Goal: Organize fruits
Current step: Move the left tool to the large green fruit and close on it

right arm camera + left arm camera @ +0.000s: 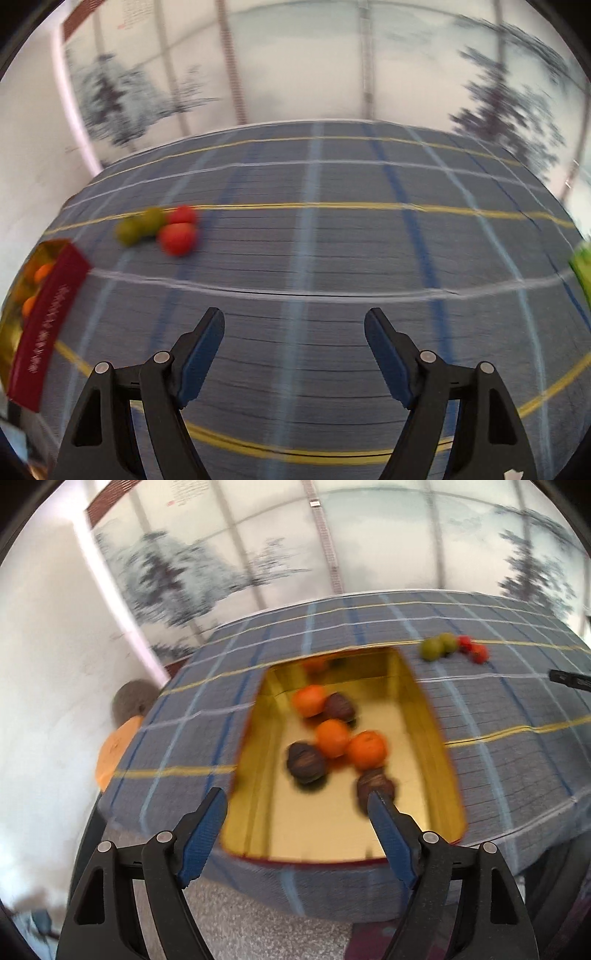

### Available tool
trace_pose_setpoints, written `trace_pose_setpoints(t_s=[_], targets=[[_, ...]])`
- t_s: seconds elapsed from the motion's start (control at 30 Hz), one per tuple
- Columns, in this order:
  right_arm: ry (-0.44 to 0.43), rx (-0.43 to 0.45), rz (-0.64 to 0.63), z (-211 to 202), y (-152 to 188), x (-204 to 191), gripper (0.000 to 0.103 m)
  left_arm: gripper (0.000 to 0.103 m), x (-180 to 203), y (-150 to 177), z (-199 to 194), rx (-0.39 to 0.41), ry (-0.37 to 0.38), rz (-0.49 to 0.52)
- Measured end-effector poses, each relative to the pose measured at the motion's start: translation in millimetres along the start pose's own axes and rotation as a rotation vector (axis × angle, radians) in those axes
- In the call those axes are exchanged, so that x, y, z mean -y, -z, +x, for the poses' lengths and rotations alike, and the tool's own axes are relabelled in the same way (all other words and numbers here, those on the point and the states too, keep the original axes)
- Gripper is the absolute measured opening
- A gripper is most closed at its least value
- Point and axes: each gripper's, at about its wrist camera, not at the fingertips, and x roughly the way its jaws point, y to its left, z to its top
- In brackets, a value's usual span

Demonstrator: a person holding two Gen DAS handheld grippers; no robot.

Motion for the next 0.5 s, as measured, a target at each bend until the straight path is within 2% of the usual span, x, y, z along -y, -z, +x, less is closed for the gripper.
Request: trace_pose_setpoints(t_s=[0.07,0.1,0.2,0.3,0.37,0.5], targets=[[0.032,-0.009,0.020,5.8,-1.5,18.2,0.076,0.079,14.4,-12.6,-2.1,0.021,0.038,0.063],[0.035,-0.013,0.032,7.2,-0.5,27.9,0.076,0.079,22.8,-22.1,-2.2,0.029,0.080,0.102],[-0.005,-0.022,0.095,11.1,1.7,47.3,0.076,0.079,41.5,-52.3,5.4,0.009,0.214,0.171],[-0.045,-0.015,0.075,10.6,0.0,46.3,0.080,0.079,55.7,-93.3,21.0,-0.023,0.382,0.212],[-0.069,-0.007,0.057,8.2,0.8,44.5,0.083,0.079,68.8,-118.2,32.3,-0.020,0.441,0.257],[-0.103,0.008,0.068,2.7,3.8,42.2,0.086,0.078,99.0,-162.9,75.6,-0.037,0.508,0.380]])
